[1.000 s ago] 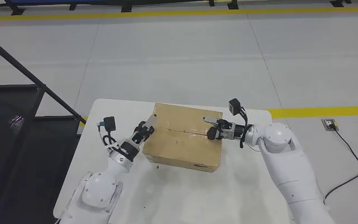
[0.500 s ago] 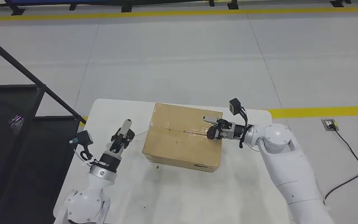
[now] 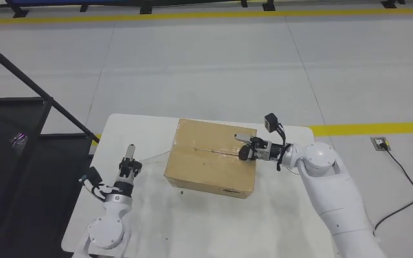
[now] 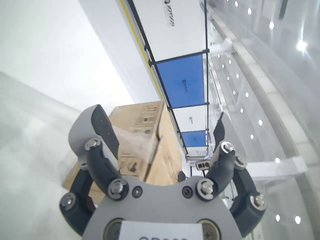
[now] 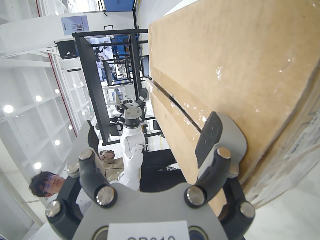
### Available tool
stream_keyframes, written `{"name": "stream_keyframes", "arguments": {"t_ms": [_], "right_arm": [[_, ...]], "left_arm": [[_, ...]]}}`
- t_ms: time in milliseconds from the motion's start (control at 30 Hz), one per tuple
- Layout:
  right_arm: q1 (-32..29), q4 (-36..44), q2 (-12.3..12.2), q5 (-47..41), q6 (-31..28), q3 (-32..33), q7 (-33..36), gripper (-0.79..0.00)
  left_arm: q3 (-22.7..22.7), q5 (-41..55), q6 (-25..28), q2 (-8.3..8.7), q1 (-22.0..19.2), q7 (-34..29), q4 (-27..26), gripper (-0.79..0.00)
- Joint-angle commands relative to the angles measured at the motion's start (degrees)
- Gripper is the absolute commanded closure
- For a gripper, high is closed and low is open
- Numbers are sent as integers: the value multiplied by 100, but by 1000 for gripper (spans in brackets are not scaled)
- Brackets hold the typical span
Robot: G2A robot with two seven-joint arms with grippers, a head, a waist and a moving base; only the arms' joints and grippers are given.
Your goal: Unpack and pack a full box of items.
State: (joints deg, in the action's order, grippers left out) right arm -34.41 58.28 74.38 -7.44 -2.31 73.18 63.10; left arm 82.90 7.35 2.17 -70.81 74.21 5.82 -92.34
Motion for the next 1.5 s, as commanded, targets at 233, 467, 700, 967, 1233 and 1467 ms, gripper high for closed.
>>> {"name": "stream_keyframes", "arguments": {"t_ms": [233, 467, 700, 967, 1233, 1467], "right_arm": [[0, 0, 0, 0, 0, 0, 0, -785], [0, 0, 0, 0, 0, 0, 0, -785], [0, 0, 0, 0, 0, 0, 0, -785], [0, 0, 0, 0, 0, 0, 0, -785], [-121, 147, -8, -17, -37, -1, -119, -785], [-406, 604, -98, -95, -59, 143, -81, -785]], "left_arm": [[-172, 972, 452, -108, -616, -647, 1602, -785], [-543, 1058, 525, -241, -1338, -620, 2550, -785], [-724, 978, 921, -345, -1782, -439, 2877, -785], [-434, 688, 1224, -321, -1527, -96, 2147, -785], [-251, 26, 1116, -298, -1248, 250, 1245, -785], [-216, -459, 1004, -306, -1102, 433, 841, -785]]}}
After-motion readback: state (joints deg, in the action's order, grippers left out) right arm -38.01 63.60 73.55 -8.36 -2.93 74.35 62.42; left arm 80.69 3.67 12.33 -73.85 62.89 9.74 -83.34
